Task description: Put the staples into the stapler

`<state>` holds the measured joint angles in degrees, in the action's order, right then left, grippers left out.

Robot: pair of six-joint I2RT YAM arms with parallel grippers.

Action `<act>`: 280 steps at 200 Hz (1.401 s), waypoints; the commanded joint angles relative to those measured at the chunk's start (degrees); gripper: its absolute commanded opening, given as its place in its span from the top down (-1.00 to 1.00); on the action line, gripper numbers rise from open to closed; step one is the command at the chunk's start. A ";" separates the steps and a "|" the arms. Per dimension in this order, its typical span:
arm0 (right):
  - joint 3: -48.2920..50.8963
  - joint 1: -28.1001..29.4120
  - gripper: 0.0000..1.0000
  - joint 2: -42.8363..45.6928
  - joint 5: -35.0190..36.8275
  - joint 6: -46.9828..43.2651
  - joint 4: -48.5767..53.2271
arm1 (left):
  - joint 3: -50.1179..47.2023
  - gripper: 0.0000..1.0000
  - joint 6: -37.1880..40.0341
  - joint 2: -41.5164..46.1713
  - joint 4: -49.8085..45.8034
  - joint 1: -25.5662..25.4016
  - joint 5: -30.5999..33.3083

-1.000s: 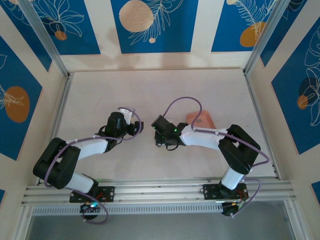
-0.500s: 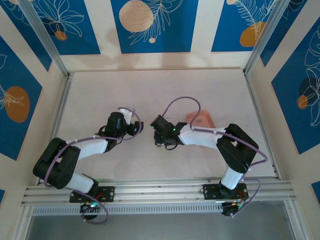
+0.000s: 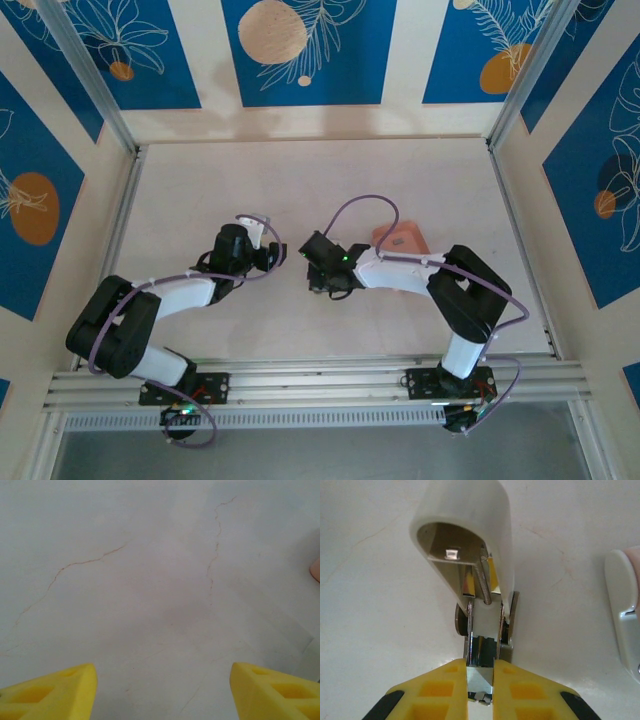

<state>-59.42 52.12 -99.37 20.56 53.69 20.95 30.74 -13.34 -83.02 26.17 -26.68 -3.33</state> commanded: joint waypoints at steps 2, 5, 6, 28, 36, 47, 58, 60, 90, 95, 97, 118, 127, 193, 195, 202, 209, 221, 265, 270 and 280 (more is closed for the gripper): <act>-1.11 0.33 0.68 -1.87 0.44 1.56 4.88 | -0.37 -0.41 1.06 1.06 1.16 0.97 -0.27; -1.21 0.40 0.68 -2.00 0.60 1.51 5.10 | -0.40 -0.41 1.13 1.06 1.09 0.94 -0.27; -1.22 0.42 0.68 -1.98 0.61 1.46 5.17 | -0.41 -0.41 1.13 1.08 1.08 0.93 -0.27; -2.26 0.75 0.68 -2.57 1.61 1.88 7.33 | -0.66 -0.41 1.17 1.28 0.86 1.09 -0.26; -2.43 1.00 0.68 -2.67 2.00 1.97 7.64 | -0.74 -0.41 1.20 1.48 0.90 1.04 -0.27; -2.54 1.27 0.68 -2.72 2.39 2.19 7.85 | -0.88 -0.41 1.21 1.68 0.76 1.10 -0.10; -2.47 1.31 0.68 -2.85 2.47 2.18 7.78 | -0.94 -0.41 1.43 1.82 0.63 1.01 0.04; -2.46 1.29 0.68 -2.91 2.51 2.20 7.74 | -0.99 -0.41 1.40 1.88 0.59 1.01 0.01; -1.94 1.74 0.68 -2.94 2.32 0.12 6.45 | -1.12 -0.41 1.65 2.17 0.24 1.03 0.13; -1.85 1.77 0.68 -2.94 2.35 -0.22 6.31 | -1.14 -0.41 1.70 2.29 0.19 1.02 0.08; -1.78 1.89 0.68 -2.89 2.40 -0.35 6.30 | -1.13 -0.41 1.75 2.28 0.19 1.01 0.15; -1.41 2.02 0.64 -2.34 2.57 -0.65 6.04 | -1.13 -0.41 1.92 2.60 -0.08 1.02 0.10; -1.15 2.01 0.60 -2.00 2.68 -0.67 5.58 | -1.14 -0.41 1.94 2.63 -0.07 1.01 0.09; -3.14 1.78 0.39 -1.05 3.41 -2.05 3.65 | -0.95 -0.40 2.10 4.07 -0.86 1.02 -0.36; -3.16 1.74 0.38 -1.01 3.48 -2.09 3.66 | -1.04 -0.40 2.07 4.11 -0.93 1.08 -0.36; -3.25 1.68 0.36 -0.72 3.73 -2.25 3.66 | -1.09 -0.40 1.92 4.44 -1.14 1.04 -0.36; -3.16 1.77 0.35 -0.23 3.99 -2.41 3.66 | -1.07 -0.40 1.92 4.80 -1.28 1.02 -0.30; -2.99 1.72 0.34 0.90 4.63 -2.59 3.75 | -1.13 -0.40 1.92 5.53 -1.56 1.01 -0.35; -0.90 0.96 0.32 7.88 5.90 -3.68 2.34 | -0.34 -0.41 1.84 6.22 -3.18 1.01 -2.38; -0.28 0.43 0.32 8.61 4.95 -3.74 1.56 | -0.12 -0.40 1.57 6.06 -3.14 1.01 -2.82; 1.17 -1.00 0.32 9.85 2.02 -3.60 -0.49 | -0.14 -0.40 0.88 5.79 -2.67 1.03 -3.41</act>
<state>-60.88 53.12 -93.93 24.67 50.92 23.38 30.35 -11.90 -77.56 24.36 -26.46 -4.19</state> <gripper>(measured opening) 0.341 0.701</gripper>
